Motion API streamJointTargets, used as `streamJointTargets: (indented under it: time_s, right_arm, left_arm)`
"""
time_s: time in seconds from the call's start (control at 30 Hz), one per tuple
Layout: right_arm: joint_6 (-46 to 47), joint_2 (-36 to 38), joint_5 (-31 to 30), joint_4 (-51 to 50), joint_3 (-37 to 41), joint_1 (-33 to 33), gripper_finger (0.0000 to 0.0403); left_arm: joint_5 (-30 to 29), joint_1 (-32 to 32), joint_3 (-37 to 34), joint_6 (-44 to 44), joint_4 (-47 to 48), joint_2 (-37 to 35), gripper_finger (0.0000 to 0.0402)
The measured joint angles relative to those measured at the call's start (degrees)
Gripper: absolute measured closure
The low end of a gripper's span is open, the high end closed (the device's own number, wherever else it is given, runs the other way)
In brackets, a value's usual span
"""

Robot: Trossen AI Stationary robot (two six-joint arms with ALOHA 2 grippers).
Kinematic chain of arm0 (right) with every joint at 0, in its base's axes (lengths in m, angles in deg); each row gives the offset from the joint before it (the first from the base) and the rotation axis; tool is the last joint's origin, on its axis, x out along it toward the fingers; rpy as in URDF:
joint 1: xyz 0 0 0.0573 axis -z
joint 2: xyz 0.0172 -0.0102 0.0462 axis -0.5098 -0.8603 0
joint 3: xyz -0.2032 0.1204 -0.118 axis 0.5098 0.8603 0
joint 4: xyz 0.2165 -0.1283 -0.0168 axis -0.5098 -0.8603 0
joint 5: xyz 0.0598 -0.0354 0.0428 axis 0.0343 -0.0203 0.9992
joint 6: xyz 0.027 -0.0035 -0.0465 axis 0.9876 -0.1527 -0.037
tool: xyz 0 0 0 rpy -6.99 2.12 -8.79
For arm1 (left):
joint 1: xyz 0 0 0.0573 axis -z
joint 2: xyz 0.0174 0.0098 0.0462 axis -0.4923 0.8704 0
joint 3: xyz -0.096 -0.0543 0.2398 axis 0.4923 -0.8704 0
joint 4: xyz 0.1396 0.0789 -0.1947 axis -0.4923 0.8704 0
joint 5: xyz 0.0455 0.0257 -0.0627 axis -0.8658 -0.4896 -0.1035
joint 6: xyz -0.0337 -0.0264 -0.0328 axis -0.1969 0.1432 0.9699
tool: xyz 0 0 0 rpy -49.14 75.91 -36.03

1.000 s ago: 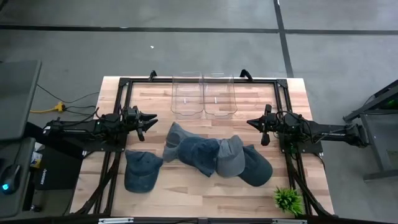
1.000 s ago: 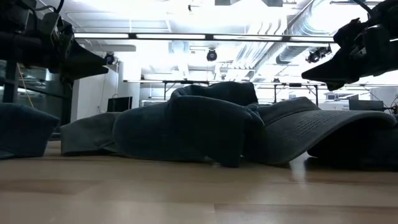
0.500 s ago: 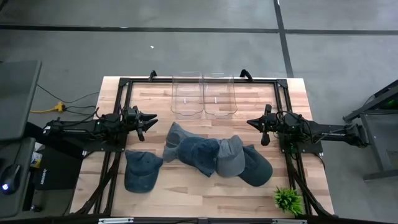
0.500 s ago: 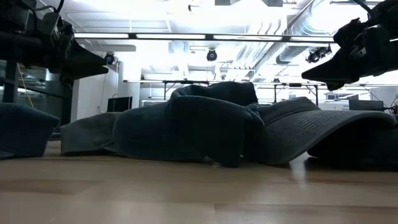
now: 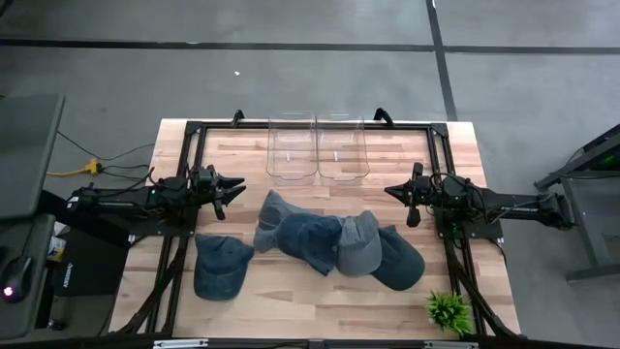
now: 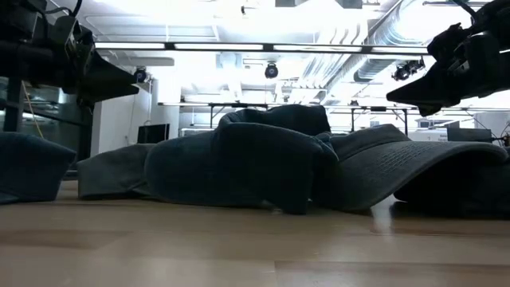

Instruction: Pick & Place hat

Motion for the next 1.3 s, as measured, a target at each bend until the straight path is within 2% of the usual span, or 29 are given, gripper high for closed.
streamJointTargets:
  time_s: [0.77,1.03,1.17,1.3]
  right_arm:
    - [0.01,0.0,0.02,0.0,-0.01,-0.02,0.0402]
    - [0.0,0.0,0.02,0.0,-0.01,-0.02,0.0402]
    - [0.01,0.0,0.02,0.0,-0.01,-0.01,0.0402]
    - [0.0,0.0,0.02,0.0,-0.02,0.0,0.0402]
  left_arm:
    - [0.11,0.01,0.0,0.02,-0.07,-0.01,0.0286]
    - [7.76,-0.01,0.48,-0.7,1.09,-0.01,0.0286]
    - [9.17,0.01,3.29,-1.74,5.48,0.08,0.0286]
    - [4.96,0.01,8.21,-2.11,13.62,1.13,0.0286]
